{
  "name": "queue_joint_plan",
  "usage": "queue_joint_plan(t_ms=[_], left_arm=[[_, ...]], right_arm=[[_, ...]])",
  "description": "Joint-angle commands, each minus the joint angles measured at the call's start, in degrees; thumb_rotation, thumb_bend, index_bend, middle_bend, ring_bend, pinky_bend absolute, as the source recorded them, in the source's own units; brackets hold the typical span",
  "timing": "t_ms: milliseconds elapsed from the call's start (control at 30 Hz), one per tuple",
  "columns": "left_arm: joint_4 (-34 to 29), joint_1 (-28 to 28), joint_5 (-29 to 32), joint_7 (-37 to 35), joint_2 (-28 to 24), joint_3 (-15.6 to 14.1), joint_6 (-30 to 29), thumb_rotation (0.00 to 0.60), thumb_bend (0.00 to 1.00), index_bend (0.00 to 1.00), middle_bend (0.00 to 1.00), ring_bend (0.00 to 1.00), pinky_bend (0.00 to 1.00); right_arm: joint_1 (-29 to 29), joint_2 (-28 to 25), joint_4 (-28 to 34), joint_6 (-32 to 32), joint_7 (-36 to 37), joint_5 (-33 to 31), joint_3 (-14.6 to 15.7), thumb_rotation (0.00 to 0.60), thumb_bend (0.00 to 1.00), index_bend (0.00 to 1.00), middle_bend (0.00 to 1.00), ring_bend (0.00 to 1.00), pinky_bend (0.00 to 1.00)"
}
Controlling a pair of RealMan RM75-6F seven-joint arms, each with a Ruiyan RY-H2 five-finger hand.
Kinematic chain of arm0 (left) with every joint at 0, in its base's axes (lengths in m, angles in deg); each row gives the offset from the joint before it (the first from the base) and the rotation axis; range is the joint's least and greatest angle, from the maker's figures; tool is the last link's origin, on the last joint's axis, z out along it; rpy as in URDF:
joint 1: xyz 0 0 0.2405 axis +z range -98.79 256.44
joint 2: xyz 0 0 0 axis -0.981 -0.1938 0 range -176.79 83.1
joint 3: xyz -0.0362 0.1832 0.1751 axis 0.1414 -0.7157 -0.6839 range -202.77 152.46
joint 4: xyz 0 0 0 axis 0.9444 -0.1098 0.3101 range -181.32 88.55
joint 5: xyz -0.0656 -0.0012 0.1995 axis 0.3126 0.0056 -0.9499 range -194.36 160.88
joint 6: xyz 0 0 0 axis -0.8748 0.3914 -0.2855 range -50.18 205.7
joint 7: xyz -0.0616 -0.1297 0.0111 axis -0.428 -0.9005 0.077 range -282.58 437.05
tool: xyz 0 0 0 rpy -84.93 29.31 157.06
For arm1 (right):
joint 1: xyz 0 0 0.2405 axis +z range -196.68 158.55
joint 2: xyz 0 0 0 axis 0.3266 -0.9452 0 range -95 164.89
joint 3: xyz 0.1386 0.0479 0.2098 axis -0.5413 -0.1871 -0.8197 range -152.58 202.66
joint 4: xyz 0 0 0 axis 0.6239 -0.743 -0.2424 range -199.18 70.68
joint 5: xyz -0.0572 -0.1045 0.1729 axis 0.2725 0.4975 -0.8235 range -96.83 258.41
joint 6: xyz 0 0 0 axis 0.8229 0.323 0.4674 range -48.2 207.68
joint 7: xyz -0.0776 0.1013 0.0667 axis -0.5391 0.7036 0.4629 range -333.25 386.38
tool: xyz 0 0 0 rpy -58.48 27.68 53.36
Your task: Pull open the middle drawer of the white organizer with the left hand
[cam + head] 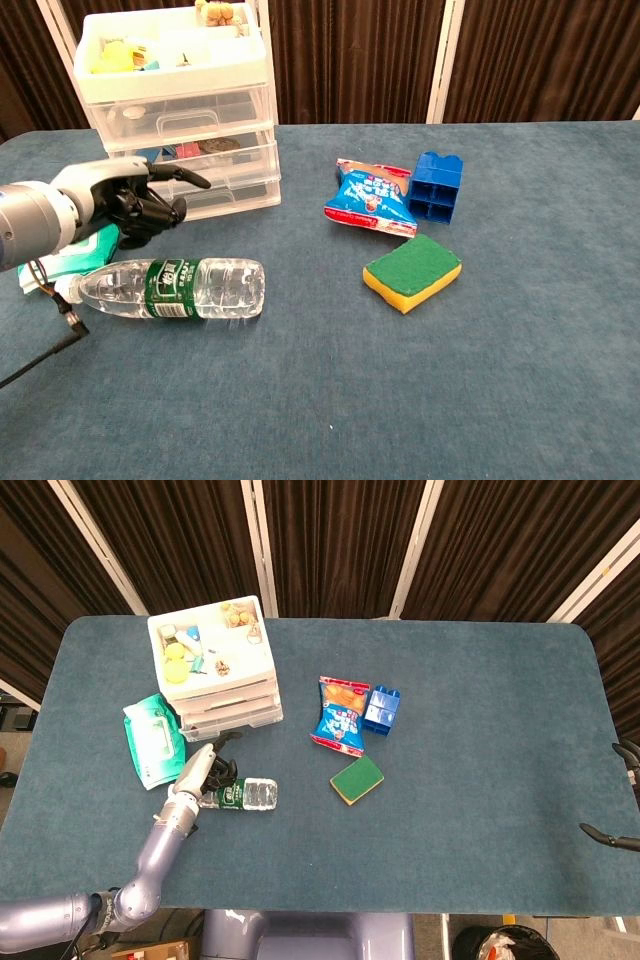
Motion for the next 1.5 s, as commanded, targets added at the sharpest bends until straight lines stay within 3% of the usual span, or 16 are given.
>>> queue_joint_plan(t_ms=[33,167,267,667,1500], left_arm=[[-2.1,0.2,-5.6,3.7,-1.9,-2.0,-3.8,0.600,0.69,0.22,0.96,0.93,0.87],[-3.0,-0.2,-9.3,7.3,-2.6,-2.4,-7.1,0.600,0.69,0.25,0.97,0.93,0.87],[-3.9,-0.4,-8.7,8.7,-2.7,-1.2,-8.8,0.600,0.69,0.27,0.98,0.94,0.88],[-4.6,-2.8,4.0,19.7,-4.6,1.6,-11.9,0.600,0.71,0.28,0.99,0.95,0.89],[-2.7,-4.2,13.8,23.2,-6.1,0.7,-9.5,0.600,0.71,0.24,0.99,0.95,0.89]], right_arm=[[0.0,0.0,0.1,0.0,0.0,0.0,0.0,0.600,0.13,0.00,0.00,0.00,0.00],[0.0,-0.1,0.2,0.0,-0.1,-0.1,-0.1,0.600,0.13,0.00,0.00,0.00,0.00],[0.0,0.0,0.1,-0.1,-0.1,0.0,0.0,0.600,0.13,0.00,0.00,0.00,0.00],[-0.1,0.1,-0.1,0.0,0.0,0.0,0.0,0.600,0.13,0.00,0.00,0.00,0.00],[-0.1,-0.1,0.1,0.2,-0.3,0.0,0.2,0.600,0.13,0.00,0.00,0.00,0.00]])
